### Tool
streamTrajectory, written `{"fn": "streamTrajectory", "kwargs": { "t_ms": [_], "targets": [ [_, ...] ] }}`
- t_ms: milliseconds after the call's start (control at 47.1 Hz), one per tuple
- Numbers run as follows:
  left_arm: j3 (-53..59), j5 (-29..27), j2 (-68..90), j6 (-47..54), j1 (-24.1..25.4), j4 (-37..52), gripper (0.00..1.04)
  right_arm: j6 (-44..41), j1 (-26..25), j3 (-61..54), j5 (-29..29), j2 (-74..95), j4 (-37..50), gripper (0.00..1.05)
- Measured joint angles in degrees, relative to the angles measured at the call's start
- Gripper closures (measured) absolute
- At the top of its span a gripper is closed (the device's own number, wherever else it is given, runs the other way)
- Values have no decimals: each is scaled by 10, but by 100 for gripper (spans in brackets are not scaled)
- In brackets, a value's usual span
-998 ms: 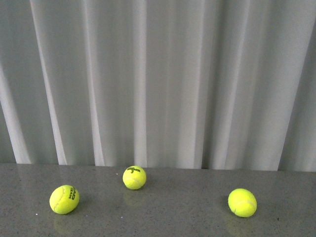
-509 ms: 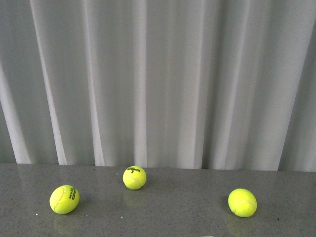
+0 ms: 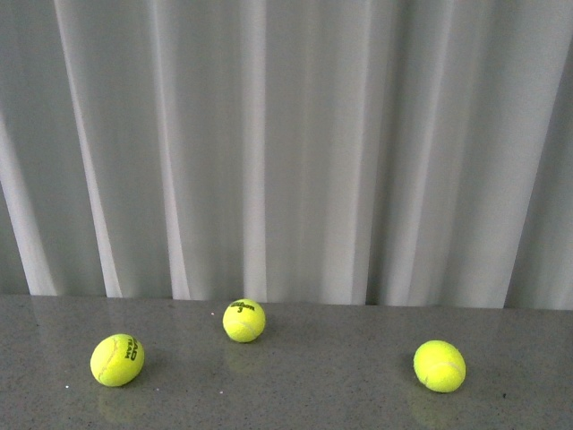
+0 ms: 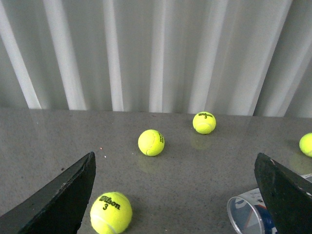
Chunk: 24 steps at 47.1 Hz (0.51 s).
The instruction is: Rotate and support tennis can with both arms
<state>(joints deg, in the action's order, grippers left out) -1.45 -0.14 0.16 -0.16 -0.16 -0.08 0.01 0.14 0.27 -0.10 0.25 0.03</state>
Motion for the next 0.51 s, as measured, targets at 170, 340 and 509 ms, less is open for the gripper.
{"fn": "streamTrajectory", "kwargs": {
  "t_ms": [170, 340, 509],
  "targets": [
    [-88, 101, 331, -135, 23, 42, 7, 0, 0, 0, 0, 0, 0, 7],
    [-174, 242, 591, -126, 37, 175, 7, 0, 0, 0, 0, 0, 0, 7],
    [-244, 356, 816, -132, 36, 197, 7, 0, 0, 0, 0, 0, 0, 7]
  ]
}}
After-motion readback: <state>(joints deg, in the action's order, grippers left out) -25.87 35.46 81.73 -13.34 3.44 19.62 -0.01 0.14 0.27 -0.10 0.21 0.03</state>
